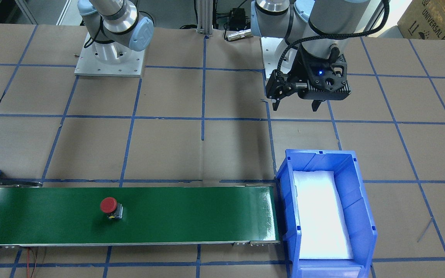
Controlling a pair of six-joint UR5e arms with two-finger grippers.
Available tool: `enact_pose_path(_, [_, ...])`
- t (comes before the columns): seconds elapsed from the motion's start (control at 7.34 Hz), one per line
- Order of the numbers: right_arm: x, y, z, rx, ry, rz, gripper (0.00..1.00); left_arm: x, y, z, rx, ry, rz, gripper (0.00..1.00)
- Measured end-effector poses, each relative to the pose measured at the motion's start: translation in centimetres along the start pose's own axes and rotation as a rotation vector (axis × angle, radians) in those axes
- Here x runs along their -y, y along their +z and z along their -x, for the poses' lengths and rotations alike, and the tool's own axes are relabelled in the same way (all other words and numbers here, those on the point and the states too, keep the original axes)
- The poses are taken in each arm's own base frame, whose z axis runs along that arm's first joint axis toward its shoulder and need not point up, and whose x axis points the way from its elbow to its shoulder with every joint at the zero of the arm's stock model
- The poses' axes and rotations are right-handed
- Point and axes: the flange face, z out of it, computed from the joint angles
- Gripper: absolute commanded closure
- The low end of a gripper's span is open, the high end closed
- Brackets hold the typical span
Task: Transport two buttons from left to right
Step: 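Lower the yellow button into the foam-lined bin and open the right gripper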
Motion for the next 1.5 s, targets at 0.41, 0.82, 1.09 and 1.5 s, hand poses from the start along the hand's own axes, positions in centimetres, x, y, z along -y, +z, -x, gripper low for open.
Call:
enact_pose_path(0.41, [-2.3,3.1,-6.2,0.016,0.068,0.002,0.62,-0.2,0.5,-0.1,0.000,0.001,0.010,0.00])
enact_pose_path(0.82, [-3.2,8.4,-9.2,0.096,0.182,0.000,0.61,-0.3,0.8,-0.2,0.001,0.003,0.017,0.00])
enact_pose_path(1.09, [-3.1,10.9,-9.6,0.109,0.202,0.006,0.60,-0.3,0.8,-0.2,0.001,0.004,0.019,0.00])
enact_pose_path(1.5, [-3.4,12.7,-9.5,0.116,0.205,0.022,0.08,-0.3,0.8,-0.1,0.003,0.004,0.018,0.00])
